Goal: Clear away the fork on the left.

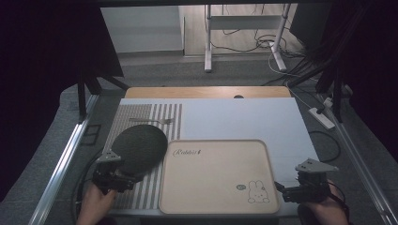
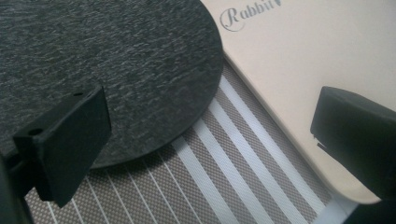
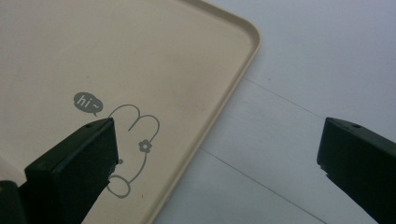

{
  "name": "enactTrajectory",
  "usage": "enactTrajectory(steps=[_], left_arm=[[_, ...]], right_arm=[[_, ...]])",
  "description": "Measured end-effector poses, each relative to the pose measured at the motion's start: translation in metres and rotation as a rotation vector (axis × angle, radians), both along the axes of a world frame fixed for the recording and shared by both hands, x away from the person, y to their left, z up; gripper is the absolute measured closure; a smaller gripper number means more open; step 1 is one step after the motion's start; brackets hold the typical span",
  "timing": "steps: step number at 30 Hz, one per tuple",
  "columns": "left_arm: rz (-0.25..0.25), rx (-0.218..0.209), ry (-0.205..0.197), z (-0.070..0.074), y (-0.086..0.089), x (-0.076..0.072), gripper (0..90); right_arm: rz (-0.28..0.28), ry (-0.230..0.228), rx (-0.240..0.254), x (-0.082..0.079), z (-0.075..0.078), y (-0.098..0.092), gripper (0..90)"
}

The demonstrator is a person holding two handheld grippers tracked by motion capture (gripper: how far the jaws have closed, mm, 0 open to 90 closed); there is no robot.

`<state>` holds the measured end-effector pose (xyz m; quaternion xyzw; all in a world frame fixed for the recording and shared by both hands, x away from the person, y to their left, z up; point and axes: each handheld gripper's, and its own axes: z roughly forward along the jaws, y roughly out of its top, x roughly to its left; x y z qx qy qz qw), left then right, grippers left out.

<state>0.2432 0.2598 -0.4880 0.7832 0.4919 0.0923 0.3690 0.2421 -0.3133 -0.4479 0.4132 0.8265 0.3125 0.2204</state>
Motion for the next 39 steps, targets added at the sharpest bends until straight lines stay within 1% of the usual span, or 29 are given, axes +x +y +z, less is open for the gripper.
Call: enactTrajectory(steps=[2, 7, 10, 11, 14, 16, 18, 24, 25, 27, 28, 31, 35, 37, 39], left_arm=[[0.007, 0.006, 0.007, 0.000, 0.000, 0.005, 0.0], [0.013, 0.029, 0.008, -0.001, -0.001, 0.016, 0.0], [0.016, 0.017, 0.029, -0.002, -0.001, 0.024, 0.0], [0.015, 0.019, 0.031, -0.002, -0.001, 0.027, 0.0], [0.004, 0.055, 0.021, -0.003, -0.001, 0.034, 0.0], [0.010, 0.065, 0.034, -0.003, 0.000, 0.040, 0.0], [0.016, 0.057, 0.041, -0.005, 0.001, 0.045, 0.0], [0.039, 0.065, 0.070, -0.006, 0.004, 0.062, 0.0], [0.043, 0.060, 0.076, -0.006, 0.004, 0.064, 0.0], [0.049, 0.035, 0.078, -0.007, 0.005, 0.070, 0.0], [0.053, 0.032, 0.081, -0.007, 0.005, 0.073, 0.0], [0.072, 0.047, 0.076, -0.007, 0.005, 0.082, 0.0], [0.093, 0.045, 0.088, -0.008, 0.006, 0.095, 0.0], [0.106, 0.056, 0.094, -0.008, 0.007, 0.102, 0.0], [0.108, 0.061, 0.098, -0.009, 0.007, 0.109, 0.0]], right_arm=[[0.001, 0.002, -0.001, 0.000, 0.000, 0.000, 0.0], [0.002, 0.004, -0.004, 0.000, 0.000, 0.000, 0.0], [0.003, 0.005, -0.003, 0.000, 0.000, 0.001, 0.0], [0.004, 0.005, -0.004, 0.000, -0.001, 0.001, 0.0], [0.005, 0.006, -0.008, 0.000, -0.001, 0.001, 0.0], [0.006, 0.007, -0.010, 0.000, -0.001, 0.001, 0.0], [0.008, 0.008, -0.012, 0.000, -0.001, 0.001, 0.0], [0.009, 0.011, -0.013, 0.001, -0.001, 0.002, 0.0], [0.009, 0.011, -0.014, 0.001, -0.001, 0.002, 0.0], [0.009, 0.011, -0.014, 0.001, -0.001, 0.002, 0.0], [0.008, 0.011, -0.014, 0.001, -0.001, 0.002, 0.0], [0.007, 0.012, -0.013, 0.001, -0.001, 0.002, 0.0], [0.008, 0.013, -0.013, 0.001, -0.001, 0.002, 0.0], [0.008, 0.013, -0.013, 0.001, -0.001, 0.002, 0.0], [0.008, 0.014, -0.012, 0.001, -0.001, 0.001, 0.0]])
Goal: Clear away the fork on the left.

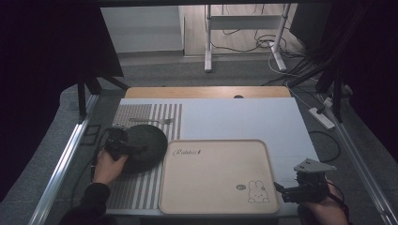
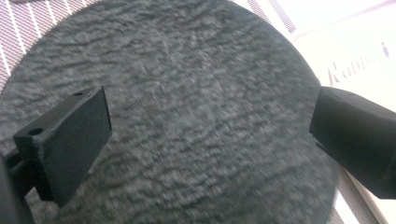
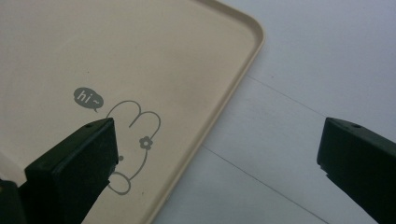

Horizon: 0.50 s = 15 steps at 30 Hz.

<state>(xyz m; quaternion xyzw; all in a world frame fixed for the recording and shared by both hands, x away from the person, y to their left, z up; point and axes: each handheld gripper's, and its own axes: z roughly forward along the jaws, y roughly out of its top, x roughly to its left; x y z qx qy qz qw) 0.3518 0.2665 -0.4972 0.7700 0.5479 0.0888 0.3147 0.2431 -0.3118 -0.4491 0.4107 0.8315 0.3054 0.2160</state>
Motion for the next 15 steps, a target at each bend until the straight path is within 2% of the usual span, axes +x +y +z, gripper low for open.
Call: enactTrajectory(steps=[15], left_arm=[[0.002, 0.007, -0.004, -0.002, 0.008, 0.041, 0.0]], right_arm=[[0.002, 0.001, 0.001, 0.000, 0.000, 0.000, 0.0]])
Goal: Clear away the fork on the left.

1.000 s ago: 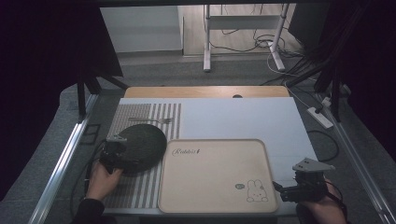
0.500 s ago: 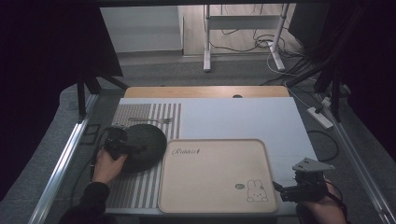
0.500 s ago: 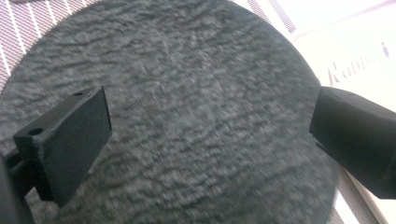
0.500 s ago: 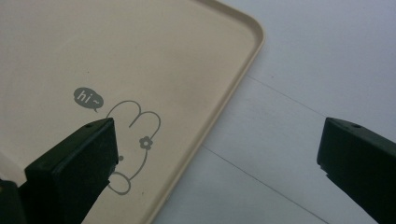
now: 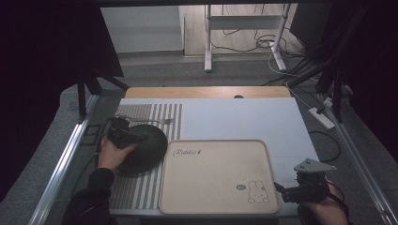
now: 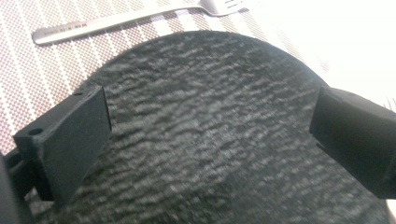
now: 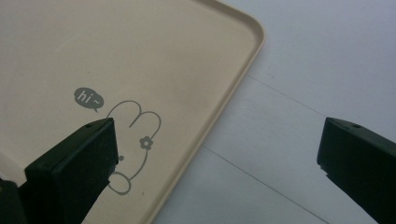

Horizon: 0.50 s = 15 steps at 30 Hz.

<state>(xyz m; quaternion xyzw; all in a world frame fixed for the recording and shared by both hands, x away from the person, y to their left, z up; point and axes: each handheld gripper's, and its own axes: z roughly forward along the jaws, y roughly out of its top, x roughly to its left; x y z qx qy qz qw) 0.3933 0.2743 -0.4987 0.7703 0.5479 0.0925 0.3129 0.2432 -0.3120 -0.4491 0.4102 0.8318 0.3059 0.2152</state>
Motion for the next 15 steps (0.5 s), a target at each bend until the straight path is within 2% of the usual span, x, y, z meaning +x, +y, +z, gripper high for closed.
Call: enactTrajectory(steps=[9, 15], left_arm=[[-0.019, 0.032, 0.012, 0.000, -0.003, 0.025, 0.0], [-0.011, 0.052, 0.023, -0.002, -0.002, 0.041, 0.5]], right_arm=[[0.001, 0.000, 0.000, 0.000, 0.000, 0.000, 0.0], [0.002, 0.002, -0.001, 0.000, 0.000, 0.000, 0.0]])
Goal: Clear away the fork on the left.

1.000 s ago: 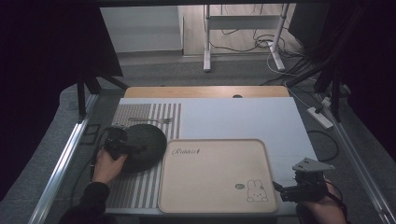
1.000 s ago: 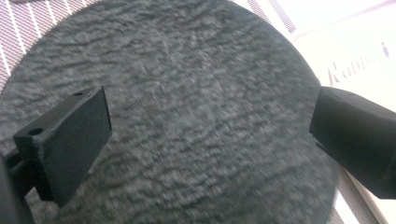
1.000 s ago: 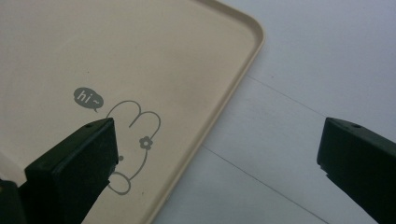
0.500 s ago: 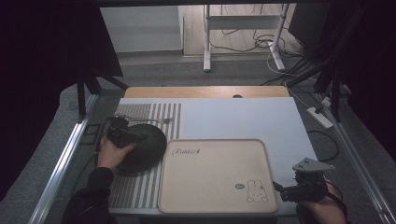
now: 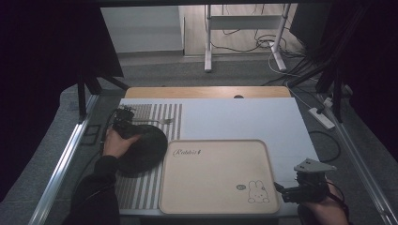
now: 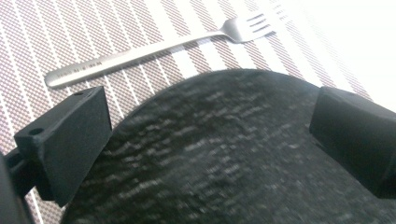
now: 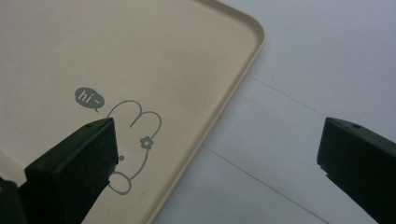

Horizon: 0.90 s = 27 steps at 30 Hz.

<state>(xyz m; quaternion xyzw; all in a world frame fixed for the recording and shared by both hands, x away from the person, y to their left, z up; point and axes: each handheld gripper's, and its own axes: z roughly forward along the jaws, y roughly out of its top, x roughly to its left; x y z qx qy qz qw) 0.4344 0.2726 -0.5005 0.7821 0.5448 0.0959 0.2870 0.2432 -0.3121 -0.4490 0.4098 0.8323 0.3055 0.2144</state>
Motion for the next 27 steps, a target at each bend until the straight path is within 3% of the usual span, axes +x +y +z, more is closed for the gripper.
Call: enactTrajectory(steps=[7, 10, 15, 19, 23, 27], left_arm=[[0.023, 0.012, 0.014, -0.003, 0.006, 0.020, 3.6], [0.032, 0.021, 0.015, -0.003, 0.008, 0.028, 9.2], [0.060, 0.027, 0.028, -0.005, 0.016, 0.039, 29.9], [0.113, 0.002, 0.068, -0.008, 0.023, 0.047, 56.1], [0.116, 0.075, 0.060, -0.011, 0.026, 0.055, 83.8], [0.113, 0.127, 0.034, -0.016, 0.028, 0.061, 89.0]], right_arm=[[0.000, 0.002, 0.000, 0.000, 0.000, 0.000, 0.0], [-0.001, 0.003, 0.001, 0.000, 0.000, 0.000, 0.0], [0.001, 0.000, 0.004, 0.000, 0.000, 0.000, 0.0], [0.001, -0.001, 0.004, 0.000, 0.000, 0.000, 0.0], [0.002, 0.000, 0.006, 0.000, 0.000, -0.001, 0.0], [0.003, 0.000, 0.006, 0.000, 0.000, -0.001, 0.0]])
